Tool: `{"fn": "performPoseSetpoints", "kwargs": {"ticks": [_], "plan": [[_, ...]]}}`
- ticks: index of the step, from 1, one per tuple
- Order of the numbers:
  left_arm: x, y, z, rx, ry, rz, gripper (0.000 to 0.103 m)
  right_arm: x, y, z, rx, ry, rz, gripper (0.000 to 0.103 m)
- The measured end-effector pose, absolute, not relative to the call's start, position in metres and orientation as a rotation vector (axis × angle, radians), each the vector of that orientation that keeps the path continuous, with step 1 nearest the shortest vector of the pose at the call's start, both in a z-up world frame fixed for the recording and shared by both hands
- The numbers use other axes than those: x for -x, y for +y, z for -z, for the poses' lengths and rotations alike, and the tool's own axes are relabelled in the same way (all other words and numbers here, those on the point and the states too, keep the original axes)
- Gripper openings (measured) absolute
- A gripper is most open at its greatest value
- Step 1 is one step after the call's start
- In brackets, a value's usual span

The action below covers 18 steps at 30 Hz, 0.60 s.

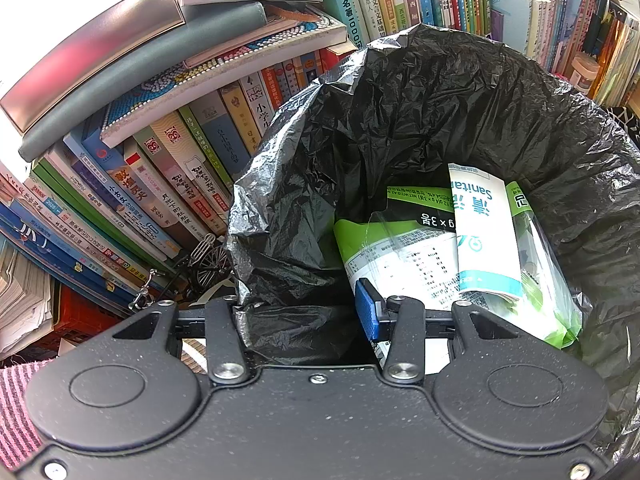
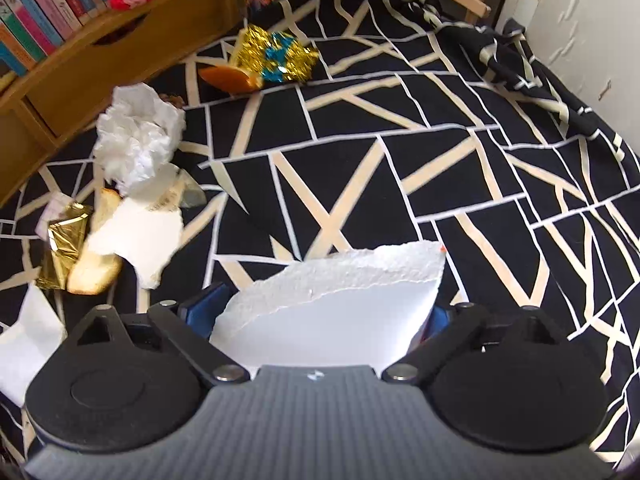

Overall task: Collect trash
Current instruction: 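Position the right gripper around the torn white box lid, then close the right gripper on the white box lid and lift it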

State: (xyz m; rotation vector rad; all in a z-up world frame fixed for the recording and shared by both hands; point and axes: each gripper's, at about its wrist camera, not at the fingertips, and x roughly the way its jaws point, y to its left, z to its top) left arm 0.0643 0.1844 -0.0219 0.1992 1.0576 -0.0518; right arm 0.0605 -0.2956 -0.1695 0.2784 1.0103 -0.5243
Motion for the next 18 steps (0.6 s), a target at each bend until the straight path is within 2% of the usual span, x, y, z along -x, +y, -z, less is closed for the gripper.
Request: {"fn": "performPoseSetpoints", "kwargs": {"ticks": [6, 13, 14, 16, 18], "plan": [[-0.064, 0.184, 0.022, -0.200, 1.057, 0.052, 0.041, -0.064, -0.288, 0.137, -0.290, 0.906, 0.498, 0.093], [-0.064, 0.185, 0.022, -0.200, 1.057, 0.053, 0.041, -0.063, -0.276, 0.070, -0.310, 0.680, 0.434, 0.092], [-0.064, 0.184, 0.022, -0.200, 1.057, 0.052, 0.041, -0.061, -0.273, 0.059, -0.313, 0.644, 0.420, 0.089], [-0.064, 0.184, 0.022, -0.201, 1.057, 0.051, 0.041, -0.059, -0.268, 0.041, -0.318, 0.595, 0.417, 0.061], [-0.064, 0.183, 0.022, -0.202, 1.057, 0.050, 0.041, -0.056, -0.265, 0.027, -0.337, 0.554, 0.390, 0.060]]}}
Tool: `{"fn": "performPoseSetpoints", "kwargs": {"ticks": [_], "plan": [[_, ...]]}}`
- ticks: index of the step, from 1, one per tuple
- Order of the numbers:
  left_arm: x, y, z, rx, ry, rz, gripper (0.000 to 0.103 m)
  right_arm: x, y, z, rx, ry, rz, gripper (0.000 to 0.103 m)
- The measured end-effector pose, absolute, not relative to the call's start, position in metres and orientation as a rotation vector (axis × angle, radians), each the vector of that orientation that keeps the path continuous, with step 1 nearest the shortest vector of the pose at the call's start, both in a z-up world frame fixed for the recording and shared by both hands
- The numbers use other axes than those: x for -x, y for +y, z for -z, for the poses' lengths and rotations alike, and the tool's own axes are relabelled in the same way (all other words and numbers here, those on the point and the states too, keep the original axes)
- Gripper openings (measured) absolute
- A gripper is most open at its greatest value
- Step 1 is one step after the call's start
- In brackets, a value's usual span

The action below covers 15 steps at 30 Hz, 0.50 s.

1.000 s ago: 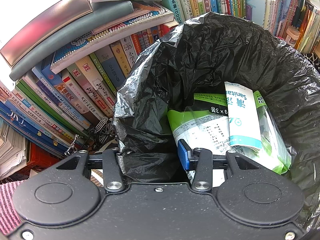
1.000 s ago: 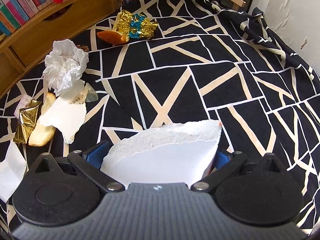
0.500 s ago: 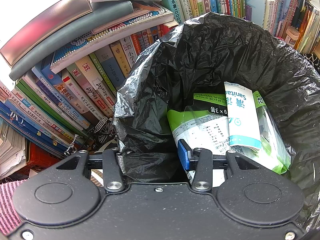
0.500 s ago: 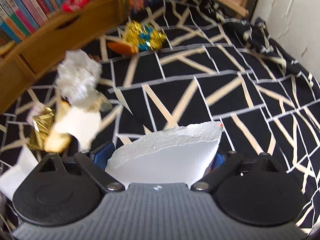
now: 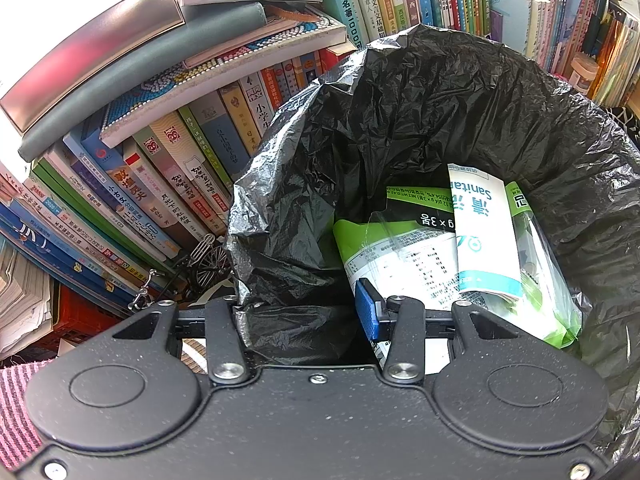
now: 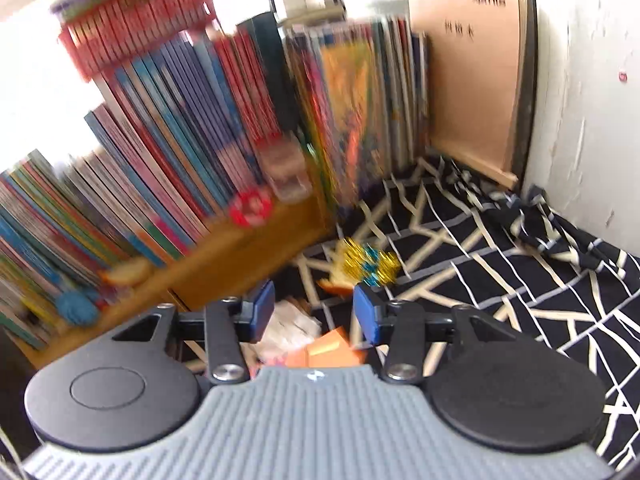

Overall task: Collect trash
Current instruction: 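Close the right gripper on the white box lid and lift it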

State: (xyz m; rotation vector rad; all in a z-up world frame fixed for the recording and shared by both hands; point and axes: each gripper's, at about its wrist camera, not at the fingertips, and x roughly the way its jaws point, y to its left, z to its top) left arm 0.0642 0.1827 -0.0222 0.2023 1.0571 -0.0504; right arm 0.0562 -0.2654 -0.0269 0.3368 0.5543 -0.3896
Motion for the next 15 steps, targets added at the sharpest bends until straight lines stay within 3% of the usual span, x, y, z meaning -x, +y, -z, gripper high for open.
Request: {"fn": "performPoseSetpoints", "kwargs": {"ticks": [1, 2, 5, 8, 10, 15], "plan": [[-0.064, 0.182, 0.022, -0.203, 1.057, 0.051, 0.041, -0.055, -0.264, 0.022, -0.339, 0.544, 0.363, 0.050], [-0.064, 0.182, 0.022, -0.203, 1.057, 0.051, 0.041, -0.056, -0.263, 0.020, -0.331, 0.548, 0.349, 0.046], [-0.064, 0.182, 0.022, -0.202, 1.057, 0.051, 0.041, -0.059, -0.259, 0.027, -0.288, 0.584, 0.332, 0.048], [-0.063, 0.180, 0.022, -0.202, 1.056, 0.053, 0.041, -0.067, -0.258, 0.043, -0.305, 0.656, 0.315, 0.065], [-0.063, 0.180, 0.022, -0.201, 1.057, 0.053, 0.041, -0.070, -0.254, 0.055, -0.304, 0.692, 0.316, 0.085], [-0.063, 0.179, 0.022, -0.202, 1.056, 0.053, 0.041, -0.078, -0.239, 0.094, -0.258, 0.786, 0.315, 0.103]]}}
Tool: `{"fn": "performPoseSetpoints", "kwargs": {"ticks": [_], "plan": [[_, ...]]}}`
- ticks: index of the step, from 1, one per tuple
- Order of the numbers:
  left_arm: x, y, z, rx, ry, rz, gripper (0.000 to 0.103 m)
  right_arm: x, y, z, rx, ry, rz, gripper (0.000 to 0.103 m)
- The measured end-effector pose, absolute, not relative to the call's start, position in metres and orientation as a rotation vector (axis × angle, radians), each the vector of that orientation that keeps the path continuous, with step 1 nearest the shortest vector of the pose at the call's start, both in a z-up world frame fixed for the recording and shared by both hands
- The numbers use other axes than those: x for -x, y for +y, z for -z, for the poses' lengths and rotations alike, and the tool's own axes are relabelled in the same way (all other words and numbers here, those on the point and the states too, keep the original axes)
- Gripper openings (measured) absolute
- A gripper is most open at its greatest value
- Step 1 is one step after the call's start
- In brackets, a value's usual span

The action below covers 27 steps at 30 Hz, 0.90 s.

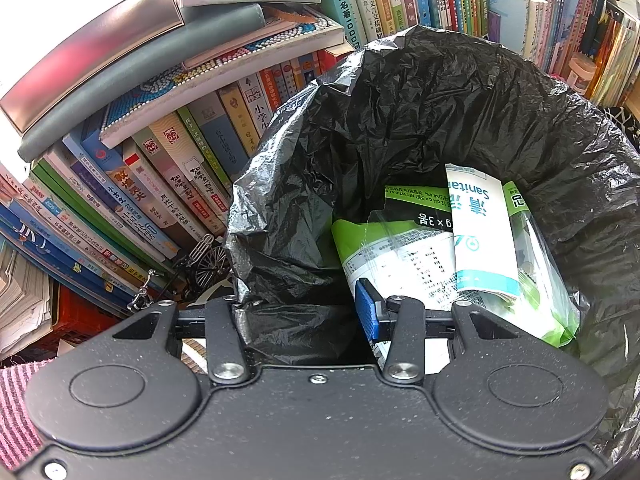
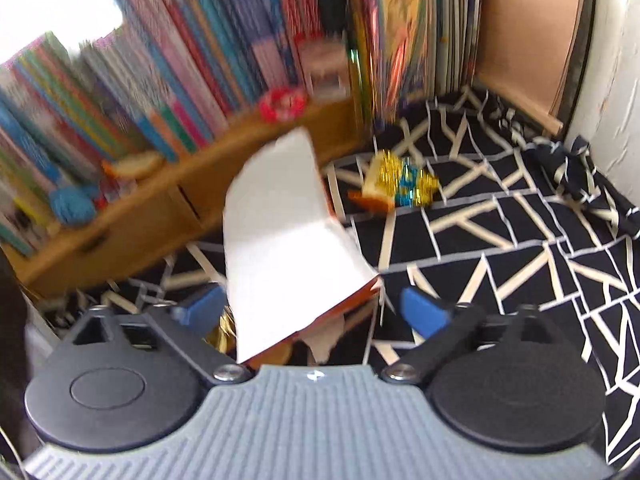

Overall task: Collect trash
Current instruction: 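Close the right gripper on the white box lid and lift it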

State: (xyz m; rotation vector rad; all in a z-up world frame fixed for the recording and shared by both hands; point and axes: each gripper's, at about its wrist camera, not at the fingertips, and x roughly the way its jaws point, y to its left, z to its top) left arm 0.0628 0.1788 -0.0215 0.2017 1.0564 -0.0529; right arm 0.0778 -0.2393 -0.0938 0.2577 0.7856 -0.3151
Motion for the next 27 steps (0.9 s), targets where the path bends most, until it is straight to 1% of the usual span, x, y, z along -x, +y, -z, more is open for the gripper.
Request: {"fn": "performPoseSetpoints", "kwargs": {"ticks": [3, 6, 8, 9, 11, 12, 13, 14, 15, 17, 19, 21, 24, 27], "plan": [[-0.063, 0.178, 0.022, -0.204, 1.056, 0.050, 0.041, -0.079, -0.241, 0.112, -0.340, 0.827, 0.321, 0.103], [-0.063, 0.178, 0.022, -0.205, 1.057, 0.048, 0.041, -0.081, -0.256, 0.127, -0.522, 0.842, 0.328, 0.102], [-0.063, 0.178, 0.022, -0.205, 1.058, 0.046, 0.041, -0.077, -0.266, 0.138, -0.663, 0.841, 0.309, 0.095], [-0.064, 0.178, 0.022, -0.205, 1.058, 0.046, 0.041, -0.076, -0.270, 0.142, -0.716, 0.845, 0.301, 0.085], [-0.064, 0.179, 0.022, -0.205, 1.058, 0.046, 0.041, -0.075, -0.274, 0.150, -0.790, 0.870, 0.293, 0.062], [-0.064, 0.179, 0.022, -0.205, 1.058, 0.046, 0.041, -0.074, -0.275, 0.152, -0.802, 0.883, 0.294, 0.047], [-0.064, 0.178, 0.022, -0.205, 1.058, 0.046, 0.041, -0.074, -0.275, 0.154, -0.804, 0.891, 0.297, 0.037], [-0.064, 0.178, 0.022, -0.204, 1.059, 0.046, 0.041, -0.075, -0.275, 0.153, -0.800, 0.892, 0.297, 0.031], [-0.064, 0.179, 0.022, -0.204, 1.058, 0.047, 0.041, -0.075, -0.274, 0.151, -0.792, 0.890, 0.294, 0.021], [-0.064, 0.179, 0.023, -0.202, 1.059, 0.048, 0.041, -0.077, -0.271, 0.143, -0.747, 0.888, 0.311, 0.017], [-0.064, 0.180, 0.023, -0.200, 1.060, 0.049, 0.041, -0.078, -0.268, 0.131, -0.695, 0.863, 0.316, 0.009], [-0.064, 0.180, 0.023, -0.200, 1.059, 0.050, 0.041, -0.076, -0.267, 0.117, -0.664, 0.827, 0.320, 0.005], [-0.065, 0.181, 0.023, -0.199, 1.060, 0.050, 0.041, -0.072, -0.265, 0.096, -0.634, 0.768, 0.303, 0.005], [-0.065, 0.181, 0.023, -0.199, 1.060, 0.050, 0.041, -0.068, -0.264, 0.079, -0.635, 0.717, 0.277, 0.003]]}}
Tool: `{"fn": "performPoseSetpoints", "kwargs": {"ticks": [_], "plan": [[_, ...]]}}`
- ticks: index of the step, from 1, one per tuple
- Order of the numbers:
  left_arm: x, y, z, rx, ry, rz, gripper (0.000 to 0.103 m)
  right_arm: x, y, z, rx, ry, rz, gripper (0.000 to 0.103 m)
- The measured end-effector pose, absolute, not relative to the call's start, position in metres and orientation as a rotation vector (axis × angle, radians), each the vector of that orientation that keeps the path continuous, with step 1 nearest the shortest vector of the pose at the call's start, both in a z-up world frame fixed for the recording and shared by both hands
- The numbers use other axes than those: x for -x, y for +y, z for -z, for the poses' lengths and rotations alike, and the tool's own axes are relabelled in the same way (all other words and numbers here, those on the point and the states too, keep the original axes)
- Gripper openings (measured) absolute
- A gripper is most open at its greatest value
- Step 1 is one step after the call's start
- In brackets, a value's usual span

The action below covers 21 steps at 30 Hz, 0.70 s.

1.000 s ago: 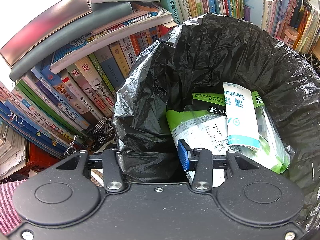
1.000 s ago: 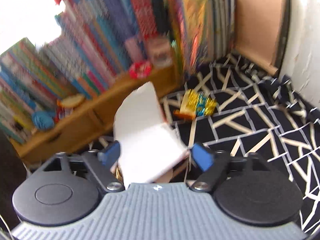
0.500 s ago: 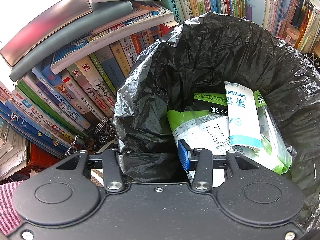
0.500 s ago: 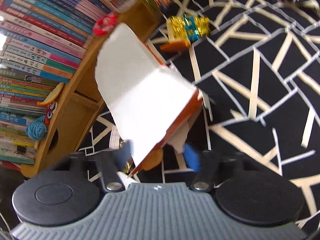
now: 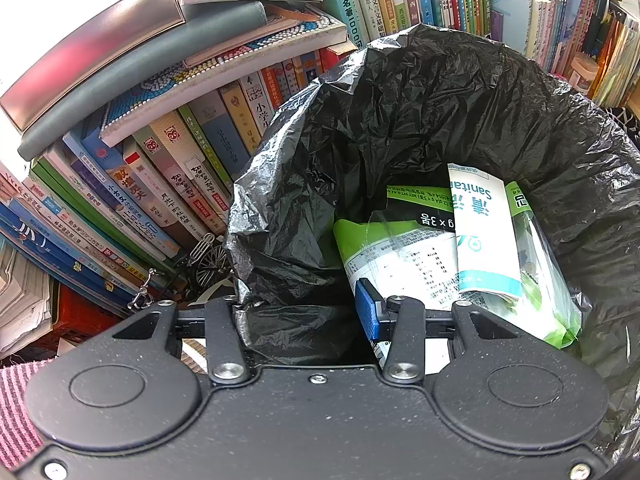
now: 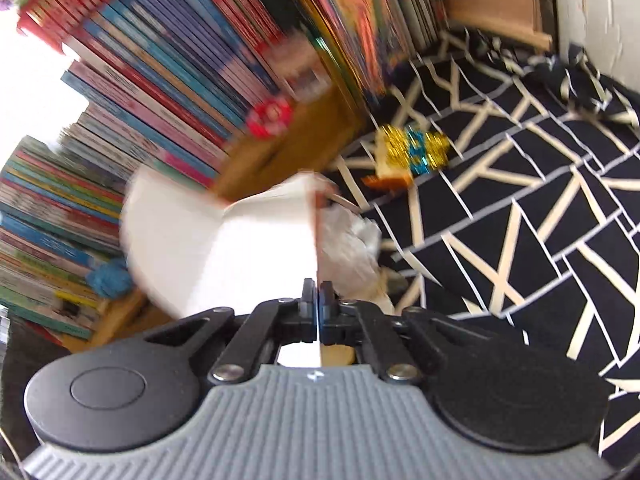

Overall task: Collect trash
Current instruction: 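Close the right gripper on the white box lid and lift it, then carry the white box lid over the bin and open the right gripper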

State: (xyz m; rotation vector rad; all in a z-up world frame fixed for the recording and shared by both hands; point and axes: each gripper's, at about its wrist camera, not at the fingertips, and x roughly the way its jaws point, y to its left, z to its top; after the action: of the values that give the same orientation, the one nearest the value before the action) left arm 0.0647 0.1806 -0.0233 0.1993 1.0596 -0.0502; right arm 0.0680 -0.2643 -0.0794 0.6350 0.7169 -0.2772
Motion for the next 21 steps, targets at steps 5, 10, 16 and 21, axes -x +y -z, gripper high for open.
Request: {"fn": "performPoseSetpoints", "kwargs": {"ticks": [5, 10, 16, 21], "plan": [[-0.065, 0.180, 0.023, -0.198, 1.059, 0.051, 0.041, -0.064, -0.267, 0.061, -0.681, 0.651, 0.237, 0.002], [-0.065, 0.181, 0.023, -0.198, 1.059, 0.052, 0.041, -0.056, -0.264, 0.040, -0.738, 0.575, 0.151, 0.002], [-0.065, 0.181, 0.023, -0.199, 1.059, 0.052, 0.041, -0.048, -0.249, 0.010, -0.790, 0.492, -0.025, 0.002], [-0.065, 0.181, 0.023, -0.199, 1.059, 0.051, 0.041, -0.044, -0.218, -0.016, -0.760, 0.453, -0.272, 0.002]]}}
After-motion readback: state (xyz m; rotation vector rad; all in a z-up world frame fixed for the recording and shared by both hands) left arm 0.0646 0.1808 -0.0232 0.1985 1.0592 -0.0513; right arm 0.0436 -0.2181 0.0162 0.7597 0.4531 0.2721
